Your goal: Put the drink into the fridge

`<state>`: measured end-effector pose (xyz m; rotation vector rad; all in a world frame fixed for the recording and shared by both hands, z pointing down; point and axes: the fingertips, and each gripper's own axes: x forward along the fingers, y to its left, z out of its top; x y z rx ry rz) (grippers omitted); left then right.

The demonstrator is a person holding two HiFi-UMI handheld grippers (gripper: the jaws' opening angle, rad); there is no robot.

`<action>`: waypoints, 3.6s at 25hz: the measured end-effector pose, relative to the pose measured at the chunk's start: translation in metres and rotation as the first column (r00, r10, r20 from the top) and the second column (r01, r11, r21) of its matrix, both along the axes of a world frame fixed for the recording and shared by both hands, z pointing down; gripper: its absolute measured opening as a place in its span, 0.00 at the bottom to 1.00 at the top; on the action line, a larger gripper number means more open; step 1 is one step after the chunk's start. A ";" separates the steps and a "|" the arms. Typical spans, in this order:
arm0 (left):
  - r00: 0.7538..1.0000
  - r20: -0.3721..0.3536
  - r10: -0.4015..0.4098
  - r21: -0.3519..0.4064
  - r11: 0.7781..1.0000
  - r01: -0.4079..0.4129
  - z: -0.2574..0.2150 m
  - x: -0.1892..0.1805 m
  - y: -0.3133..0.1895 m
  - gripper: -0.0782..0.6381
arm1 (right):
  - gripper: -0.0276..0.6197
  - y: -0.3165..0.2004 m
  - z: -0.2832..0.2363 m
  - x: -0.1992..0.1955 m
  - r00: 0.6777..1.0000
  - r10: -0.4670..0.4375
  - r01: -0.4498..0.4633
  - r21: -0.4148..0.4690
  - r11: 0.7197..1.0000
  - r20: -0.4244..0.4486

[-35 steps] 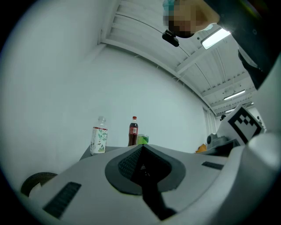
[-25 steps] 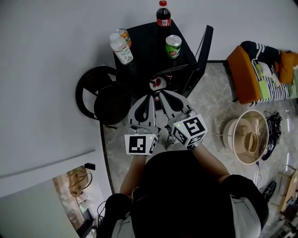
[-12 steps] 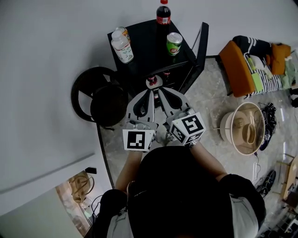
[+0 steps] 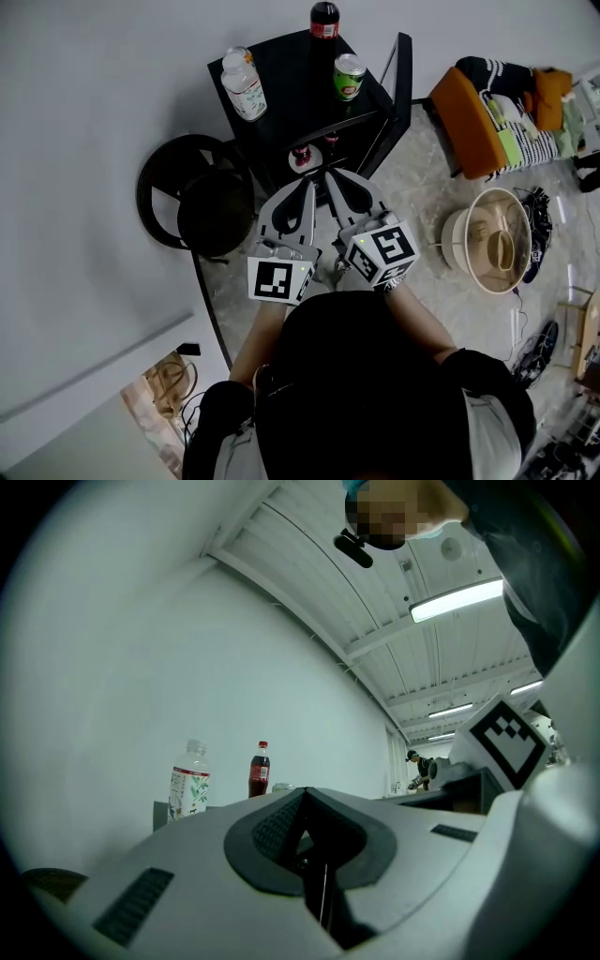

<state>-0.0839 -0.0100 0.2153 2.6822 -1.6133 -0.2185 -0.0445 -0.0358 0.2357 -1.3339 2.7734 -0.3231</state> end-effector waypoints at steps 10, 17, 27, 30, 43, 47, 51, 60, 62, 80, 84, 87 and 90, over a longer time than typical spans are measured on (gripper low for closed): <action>1.000 -0.008 0.021 -0.008 1.000 -0.021 0.004 -0.003 0.004 0.12 | 0.06 -0.003 -0.001 0.003 0.999 0.038 -0.038 0.011 0.999 -0.019; 1.000 -0.002 -0.017 -0.010 1.000 0.017 0.004 -0.003 -0.010 0.12 | 0.06 -0.029 0.001 0.026 0.997 0.072 -0.072 0.006 0.997 -0.002; 0.995 0.010 -0.098 -0.005 0.995 0.098 -0.003 0.031 -0.063 0.12 | 0.07 -0.101 -0.002 0.057 0.998 0.019 -0.017 0.020 1.000 -0.066; 0.992 0.019 -0.125 -0.005 0.992 0.125 -0.004 0.039 -0.082 0.12 | 0.07 -0.123 -0.003 0.064 0.997 -0.004 0.006 0.026 1.000 -0.075; 0.968 0.034 -0.250 0.005 0.968 0.250 -0.007 0.070 -0.132 0.12 | 0.41 -0.191 -0.006 0.081 0.977 -0.151 0.162 0.066 0.985 -0.147; 0.953 0.046 -0.299 0.000 0.954 0.299 -0.006 0.072 -0.135 0.12 | 0.50 -0.203 0.000 0.076 0.954 -0.236 0.246 0.035 0.969 -0.186; 0.937 0.057 -0.344 0.009 0.939 0.344 -0.009 0.070 -0.138 0.12 | 0.53 -0.218 0.006 0.069 0.935 -0.282 0.287 -0.009 0.958 -0.215; 0.902 0.080 -0.424 0.021 0.906 0.424 -0.013 0.058 -0.138 0.12 | 0.53 -0.239 0.026 0.048 0.900 -0.364 0.351 -0.099 0.931 -0.237; 0.893 0.080 -0.443 0.016 0.896 0.444 -0.012 0.054 -0.136 0.12 | 0.53 -0.241 0.029 0.046 0.899 -0.368 0.354 -0.099 0.930 -0.238; 0.868 0.104 -0.485 -0.007 0.873 0.488 -0.001 0.046 -0.135 0.12 | 0.53 -0.249 0.033 0.038 0.896 -0.347 0.337 -0.085 0.938 -0.278; 0.869 0.105 -0.483 -0.012 0.873 0.487 0.000 0.048 -0.134 0.12 | 0.53 -0.249 0.033 0.037 0.897 -0.346 0.335 -0.086 0.938 -0.276; 0.870 0.113 -0.480 -0.020 0.874 0.485 0.000 0.050 -0.130 0.12 | 0.54 -0.250 0.033 0.038 0.897 -0.343 0.333 -0.085 0.939 -0.278; 0.863 0.118 -0.490 -0.008 0.869 0.495 0.000 0.046 -0.125 0.12 | 0.54 -0.250 0.033 0.038 0.897 -0.346 0.335 -0.088 0.938 -0.276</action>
